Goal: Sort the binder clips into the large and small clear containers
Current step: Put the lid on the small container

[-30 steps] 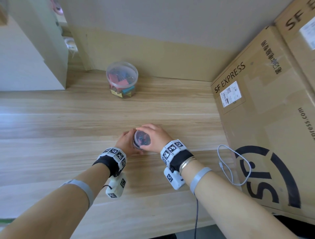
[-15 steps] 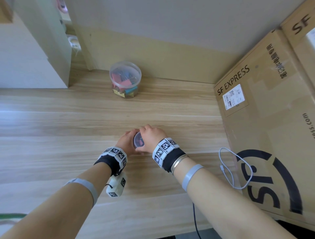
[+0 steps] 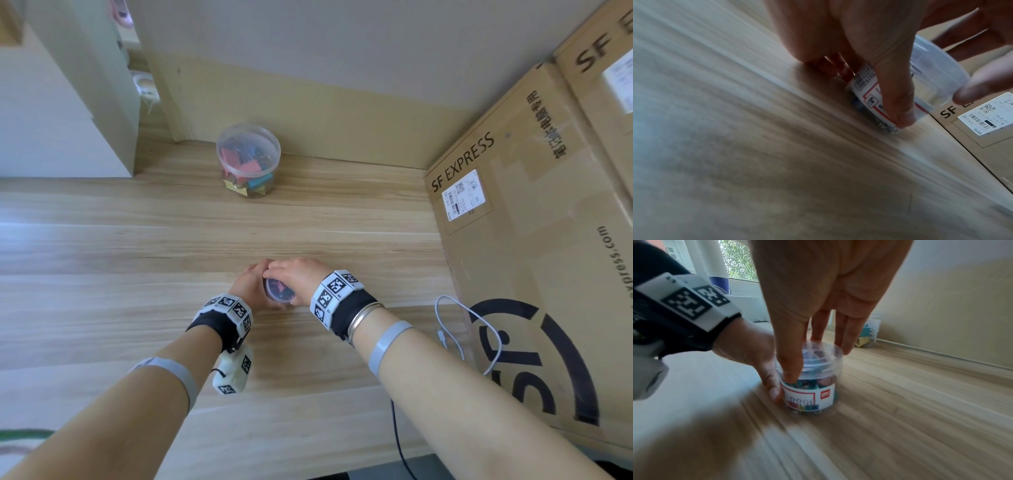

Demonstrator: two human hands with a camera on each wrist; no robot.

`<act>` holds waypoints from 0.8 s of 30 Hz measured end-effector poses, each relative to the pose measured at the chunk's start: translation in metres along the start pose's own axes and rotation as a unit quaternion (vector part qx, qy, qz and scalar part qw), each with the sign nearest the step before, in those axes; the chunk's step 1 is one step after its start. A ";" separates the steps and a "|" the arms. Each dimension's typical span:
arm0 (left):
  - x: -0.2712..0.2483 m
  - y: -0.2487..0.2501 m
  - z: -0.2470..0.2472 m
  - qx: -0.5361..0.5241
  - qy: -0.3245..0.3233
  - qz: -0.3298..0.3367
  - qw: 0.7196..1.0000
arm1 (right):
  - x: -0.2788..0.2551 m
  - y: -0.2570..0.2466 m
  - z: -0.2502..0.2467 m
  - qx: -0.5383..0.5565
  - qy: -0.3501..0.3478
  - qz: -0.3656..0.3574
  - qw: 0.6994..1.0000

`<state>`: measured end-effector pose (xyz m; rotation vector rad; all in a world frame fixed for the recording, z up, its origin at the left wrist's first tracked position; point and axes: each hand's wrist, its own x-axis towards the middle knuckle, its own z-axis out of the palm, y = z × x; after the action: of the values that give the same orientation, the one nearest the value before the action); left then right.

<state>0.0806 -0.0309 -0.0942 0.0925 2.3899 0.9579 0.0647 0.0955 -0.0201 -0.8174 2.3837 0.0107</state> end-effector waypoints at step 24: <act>0.029 0.033 -0.024 -0.083 0.069 -0.002 0.994 | 0.000 0.031 0.022 0.448 0.211 0.249 0.832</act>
<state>0.0391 -0.0144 -0.0721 -0.0422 2.4214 1.1903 0.0601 0.1249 -0.0434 0.2881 2.4927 -1.0866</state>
